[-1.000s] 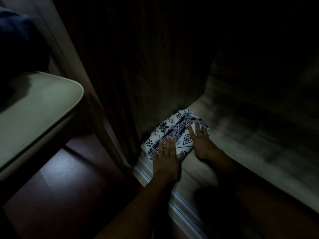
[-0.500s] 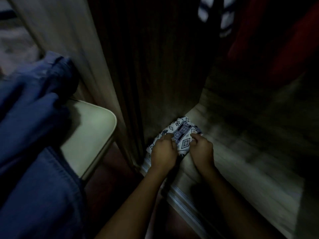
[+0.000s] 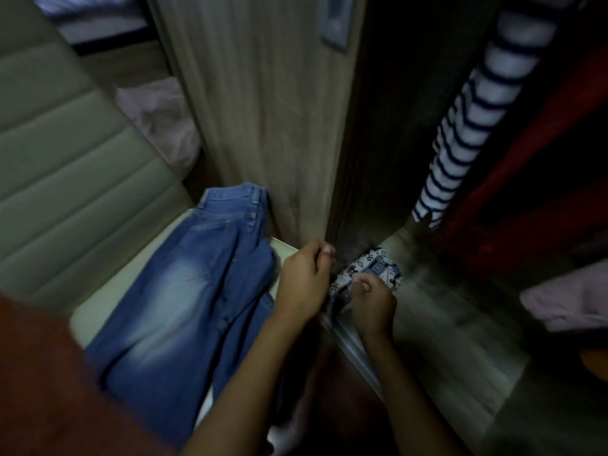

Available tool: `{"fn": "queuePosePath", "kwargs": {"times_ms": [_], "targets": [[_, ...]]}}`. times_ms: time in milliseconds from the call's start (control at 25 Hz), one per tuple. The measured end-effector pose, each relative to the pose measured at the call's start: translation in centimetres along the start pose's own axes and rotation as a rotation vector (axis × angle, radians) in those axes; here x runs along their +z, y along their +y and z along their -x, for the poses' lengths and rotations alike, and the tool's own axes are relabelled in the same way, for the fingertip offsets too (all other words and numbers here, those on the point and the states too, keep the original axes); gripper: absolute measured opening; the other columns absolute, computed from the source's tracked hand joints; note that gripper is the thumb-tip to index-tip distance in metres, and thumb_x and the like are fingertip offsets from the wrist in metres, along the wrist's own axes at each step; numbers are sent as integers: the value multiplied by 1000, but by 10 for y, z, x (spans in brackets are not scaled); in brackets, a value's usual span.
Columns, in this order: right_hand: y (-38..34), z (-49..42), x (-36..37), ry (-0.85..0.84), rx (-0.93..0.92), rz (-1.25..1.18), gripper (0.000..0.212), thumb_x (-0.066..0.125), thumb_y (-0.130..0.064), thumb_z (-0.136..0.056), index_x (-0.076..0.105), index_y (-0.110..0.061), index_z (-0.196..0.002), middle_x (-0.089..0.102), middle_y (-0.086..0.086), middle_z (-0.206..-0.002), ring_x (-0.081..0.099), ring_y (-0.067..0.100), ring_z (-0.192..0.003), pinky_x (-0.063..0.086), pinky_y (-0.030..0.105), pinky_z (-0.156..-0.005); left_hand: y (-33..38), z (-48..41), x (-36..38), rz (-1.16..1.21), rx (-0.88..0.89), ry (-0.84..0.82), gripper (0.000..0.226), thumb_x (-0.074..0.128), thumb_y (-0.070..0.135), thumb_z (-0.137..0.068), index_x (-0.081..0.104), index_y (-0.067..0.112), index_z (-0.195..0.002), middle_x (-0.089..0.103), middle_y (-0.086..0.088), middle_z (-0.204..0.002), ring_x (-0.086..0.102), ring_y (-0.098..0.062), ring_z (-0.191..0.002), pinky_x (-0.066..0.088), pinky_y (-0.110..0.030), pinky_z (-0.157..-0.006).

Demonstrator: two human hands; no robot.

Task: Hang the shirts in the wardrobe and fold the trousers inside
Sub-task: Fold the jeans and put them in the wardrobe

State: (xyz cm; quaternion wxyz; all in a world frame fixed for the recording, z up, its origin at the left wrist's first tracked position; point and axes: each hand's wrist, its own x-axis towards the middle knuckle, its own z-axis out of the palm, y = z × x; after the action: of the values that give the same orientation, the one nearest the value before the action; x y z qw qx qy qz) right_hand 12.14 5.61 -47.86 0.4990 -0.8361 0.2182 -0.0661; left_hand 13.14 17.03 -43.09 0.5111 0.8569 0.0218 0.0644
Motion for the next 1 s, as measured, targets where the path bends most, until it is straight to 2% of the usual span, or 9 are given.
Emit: {"fn": "queuePosePath", "kwargs": {"times_ms": [80, 160, 280, 400, 520, 680, 760, 880, 1000], "targets": [[-41, 13, 8, -81, 6, 8, 20, 52, -4, -88, 70, -3, -97, 71, 11, -95, 58, 15, -82, 37, 20, -69, 11, -9, -49, -28, -35, 52, 20, 47, 22, -96, 62, 16, -84, 69, 2, -78, 64, -12, -75, 47, -29, -71], [-73, 17, 21, -144, 17, 26, 18, 53, -7, -88, 70, -6, -95, 71, 11, -93, 62, 21, -84, 36, 21, -66, 14, -22, -90, -54, -63, 87, 20, 47, 17, -96, 62, 15, -83, 69, 2, -77, 62, -12, -75, 43, -26, -73], [-105, 16, 46, -242, 32, 48, 17, 53, -14, -90, 69, -9, -91, 71, 10, -89, 64, 25, -84, 40, 24, -67, 0, -47, -136, -126, -143, 143, 24, 45, 16, -98, 61, 6, -83, 68, -9, -81, 62, -24, -80, 39, -32, -73], [-125, 8, 74, -272, 67, 53, 17, 52, -11, -89, 68, -7, -94, 71, 12, -95, 60, 20, -81, 40, 23, -68, -37, -78, -166, -211, -221, 186, 25, 45, 17, -98, 63, 0, -90, 68, -16, -91, 62, -30, -87, 33, -27, -67], [-137, -9, 108, -263, 127, 46, 21, 51, -6, -91, 64, -1, -107, 68, 14, -107, 59, 20, -90, 40, 21, -73, -87, -105, -188, -277, -280, 120, 21, 46, 17, -96, 62, 4, -101, 67, -19, -97, 62, -34, -93, 39, -31, -73], [-132, -33, 154, -324, 239, 30, 36, 51, -12, -94, 50, -2, -129, 57, 15, -129, 55, 28, -115, 44, 31, -93, -155, -136, -198, -403, -393, -49, 40, 52, 23, -95, 50, -6, -124, 58, -28, -120, 55, -41, -111, 42, -41, -91], [-129, -42, 170, -360, 280, 15, 44, 52, -14, -95, 42, -3, -136, 48, 15, -139, 48, 29, -124, 42, 36, -101, -189, -148, -197, -479, -439, -158, 47, 53, 32, -93, 48, -5, -122, 56, -27, -122, 54, -42, -110, 44, -44, -91], [-125, -58, 187, -402, 314, 11, 54, 54, -19, -94, 33, -4, -142, 40, 15, -145, 42, 29, -131, 38, 34, -100, -220, -158, -189, -458, -531, -243, 64, 52, 56, -85, 52, 0, -115, 59, -23, -117, 57, -39, -104, 48, -46, -90], [-125, -68, 192, -469, 412, -66, 63, 57, -25, -93, 27, -6, -145, 37, 14, -147, 41, 30, -131, 38, 38, -102, -232, -167, -180, -464, -606, -156, 67, 51, 60, -85, 51, 2, -119, 57, -23, -120, 55, -40, -109, 45, -49, -94]]}}
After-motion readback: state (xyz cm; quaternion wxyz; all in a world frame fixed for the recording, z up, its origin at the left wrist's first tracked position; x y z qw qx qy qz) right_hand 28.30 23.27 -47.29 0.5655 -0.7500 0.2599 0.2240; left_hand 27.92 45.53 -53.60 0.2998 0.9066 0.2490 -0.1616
